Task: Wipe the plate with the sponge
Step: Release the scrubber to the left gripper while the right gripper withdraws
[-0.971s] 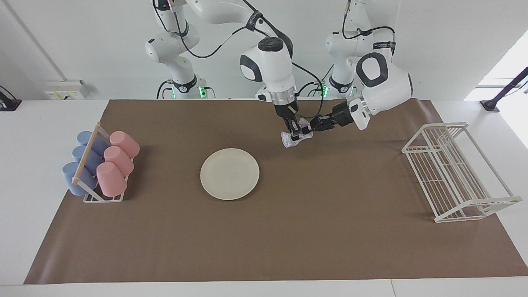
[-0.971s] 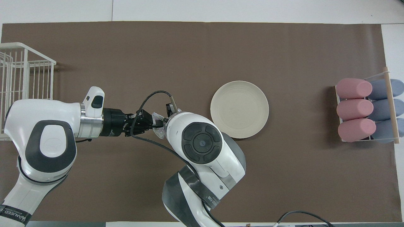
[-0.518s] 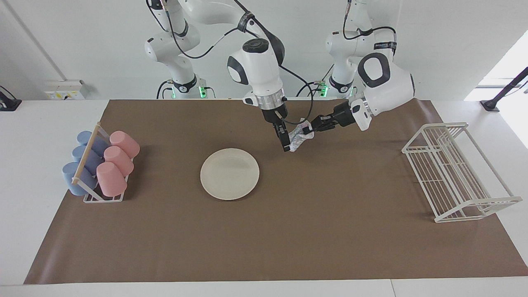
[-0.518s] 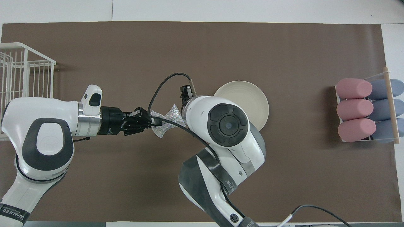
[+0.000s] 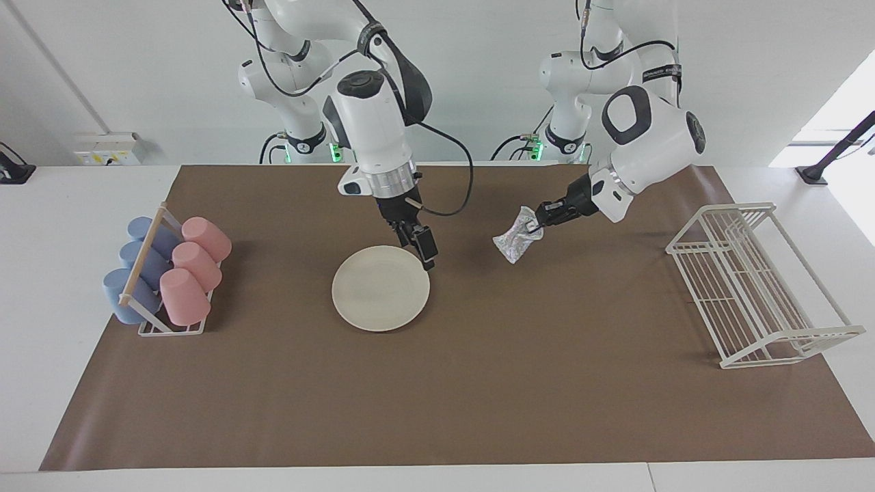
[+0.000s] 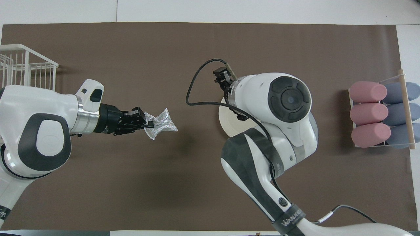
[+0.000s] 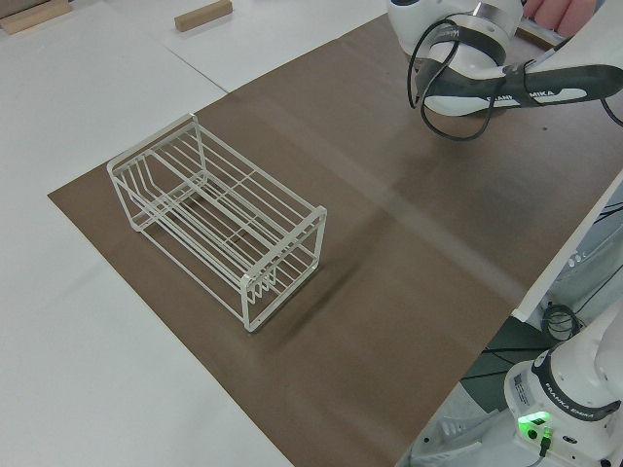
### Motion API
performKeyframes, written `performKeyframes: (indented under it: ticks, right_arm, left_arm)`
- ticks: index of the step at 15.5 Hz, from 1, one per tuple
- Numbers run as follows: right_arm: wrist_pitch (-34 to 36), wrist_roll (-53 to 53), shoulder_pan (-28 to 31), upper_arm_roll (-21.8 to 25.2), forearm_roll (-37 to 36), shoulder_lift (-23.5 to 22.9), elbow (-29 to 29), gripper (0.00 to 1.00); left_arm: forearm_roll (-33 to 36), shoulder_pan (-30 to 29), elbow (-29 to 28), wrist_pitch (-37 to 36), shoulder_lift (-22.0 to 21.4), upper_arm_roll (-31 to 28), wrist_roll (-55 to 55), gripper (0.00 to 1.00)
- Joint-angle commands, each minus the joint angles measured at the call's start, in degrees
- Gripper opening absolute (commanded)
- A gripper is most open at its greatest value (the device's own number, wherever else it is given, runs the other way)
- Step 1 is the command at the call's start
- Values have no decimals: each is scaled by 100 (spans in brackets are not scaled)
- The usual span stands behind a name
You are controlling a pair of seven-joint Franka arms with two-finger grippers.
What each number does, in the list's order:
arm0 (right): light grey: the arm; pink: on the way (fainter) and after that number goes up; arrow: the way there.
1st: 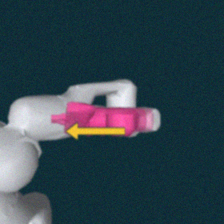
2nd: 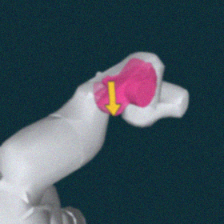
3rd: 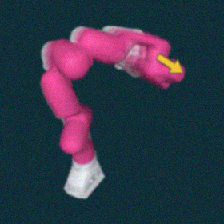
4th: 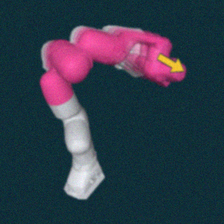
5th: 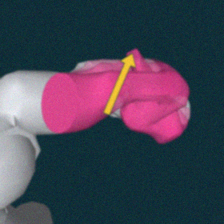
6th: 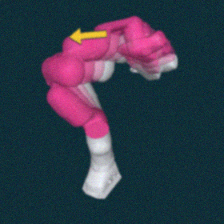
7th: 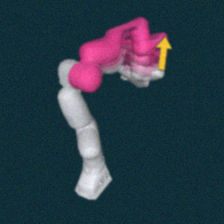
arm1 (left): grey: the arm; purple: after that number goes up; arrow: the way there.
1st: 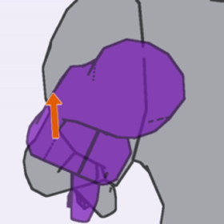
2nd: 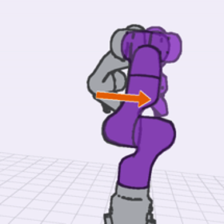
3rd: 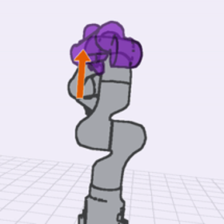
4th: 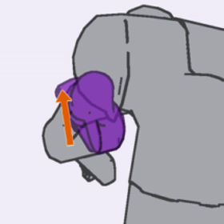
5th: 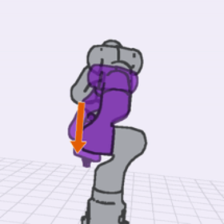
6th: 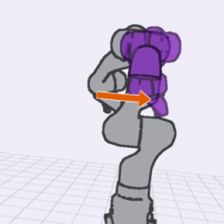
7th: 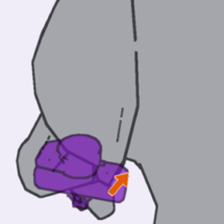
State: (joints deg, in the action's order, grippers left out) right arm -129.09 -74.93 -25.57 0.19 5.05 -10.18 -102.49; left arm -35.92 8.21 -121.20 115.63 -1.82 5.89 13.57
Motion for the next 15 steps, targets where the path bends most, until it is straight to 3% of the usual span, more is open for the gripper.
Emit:
performKeyframes:
  ticks: [1,5,10,12,15]
  right_arm:
    - [715,1826,666,-72,-119,402,-218,100]
    - [1849,4225,1667,-63,-119,744,-192,100]
    - [2686,6820,2801,-54,-119,904,-122,100]
    - [2714,7446,2909,85,-127,842,18,100]
    - [2740,7502,2962,148,-128,815,63,100]
  left_arm:
    - [1293,40,333,-216,191,9,837,0]
    - [3184,216,613,-951,191,44,1428,0]
    - [4635,399,2142,-2850,779,61,1762,0]
    - [5110,567,2240,-3142,788,53,2033,0]
    - [6041,726,2450,-3808,841,61,2237,0]
